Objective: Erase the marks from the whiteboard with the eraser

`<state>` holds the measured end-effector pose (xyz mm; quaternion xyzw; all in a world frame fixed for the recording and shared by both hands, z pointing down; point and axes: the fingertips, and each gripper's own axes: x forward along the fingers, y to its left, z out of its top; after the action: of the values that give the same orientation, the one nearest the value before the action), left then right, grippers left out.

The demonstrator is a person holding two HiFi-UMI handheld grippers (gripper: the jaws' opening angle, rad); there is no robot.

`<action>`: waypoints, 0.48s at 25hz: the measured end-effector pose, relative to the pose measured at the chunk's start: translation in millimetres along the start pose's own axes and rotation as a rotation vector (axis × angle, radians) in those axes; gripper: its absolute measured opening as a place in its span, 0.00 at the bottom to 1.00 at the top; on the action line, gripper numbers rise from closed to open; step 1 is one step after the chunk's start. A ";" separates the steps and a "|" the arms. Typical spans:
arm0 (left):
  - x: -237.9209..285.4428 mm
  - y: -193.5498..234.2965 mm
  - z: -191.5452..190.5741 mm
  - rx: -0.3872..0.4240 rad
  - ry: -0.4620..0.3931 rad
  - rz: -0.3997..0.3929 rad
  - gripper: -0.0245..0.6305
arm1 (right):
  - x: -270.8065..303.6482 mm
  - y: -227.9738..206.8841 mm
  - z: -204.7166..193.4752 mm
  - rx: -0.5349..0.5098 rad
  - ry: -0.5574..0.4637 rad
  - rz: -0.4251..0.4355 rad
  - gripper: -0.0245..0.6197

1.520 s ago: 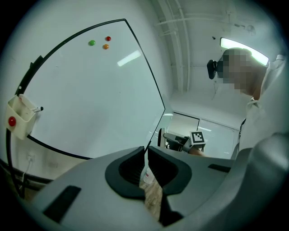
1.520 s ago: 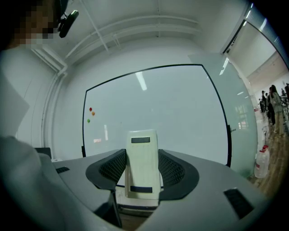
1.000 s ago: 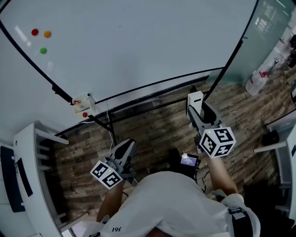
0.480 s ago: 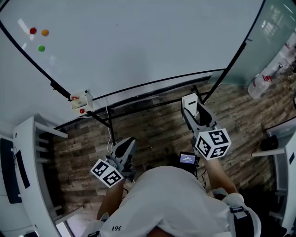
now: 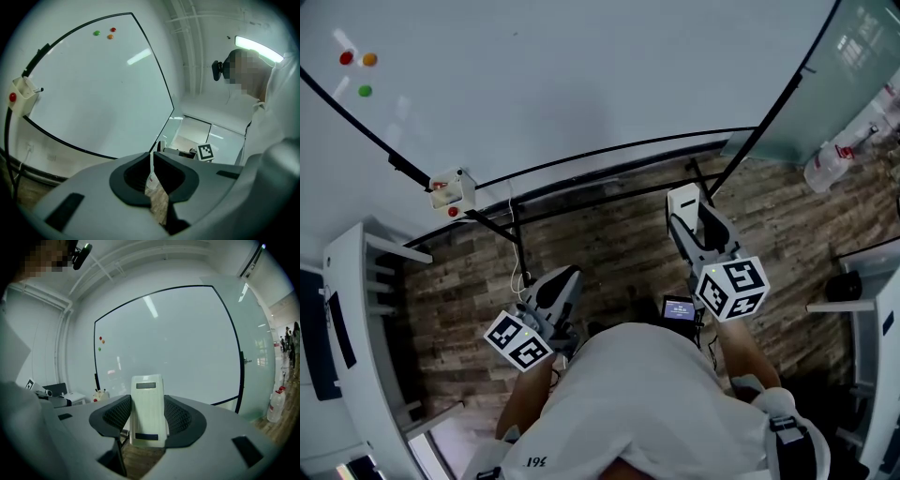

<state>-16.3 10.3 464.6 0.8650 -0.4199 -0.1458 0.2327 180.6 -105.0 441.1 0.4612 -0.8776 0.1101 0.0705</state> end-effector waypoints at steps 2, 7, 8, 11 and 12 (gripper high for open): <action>3.0 -1.2 -2.3 -0.001 0.003 0.004 0.06 | -0.3 -3.7 -1.6 0.000 0.003 0.003 0.41; 6.0 -0.4 -3.6 0.000 0.006 0.018 0.06 | 2.7 -5.5 -4.1 -0.004 0.007 0.012 0.41; 6.5 -0.3 -3.6 0.001 0.006 0.020 0.06 | 3.3 -6.1 -4.2 -0.003 0.006 0.013 0.41; 7.7 -1.1 -4.5 0.001 0.006 0.023 0.06 | 3.1 -9.2 -3.3 0.000 0.002 0.011 0.41; 8.0 -1.5 -4.9 0.000 0.007 0.024 0.06 | 2.7 -10.4 -2.7 0.000 0.001 0.010 0.41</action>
<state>-8.3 6.1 467.6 0.8604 -0.4296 -0.1401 0.2357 187.7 -112.1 445.7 0.4569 -0.8798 0.1104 0.0706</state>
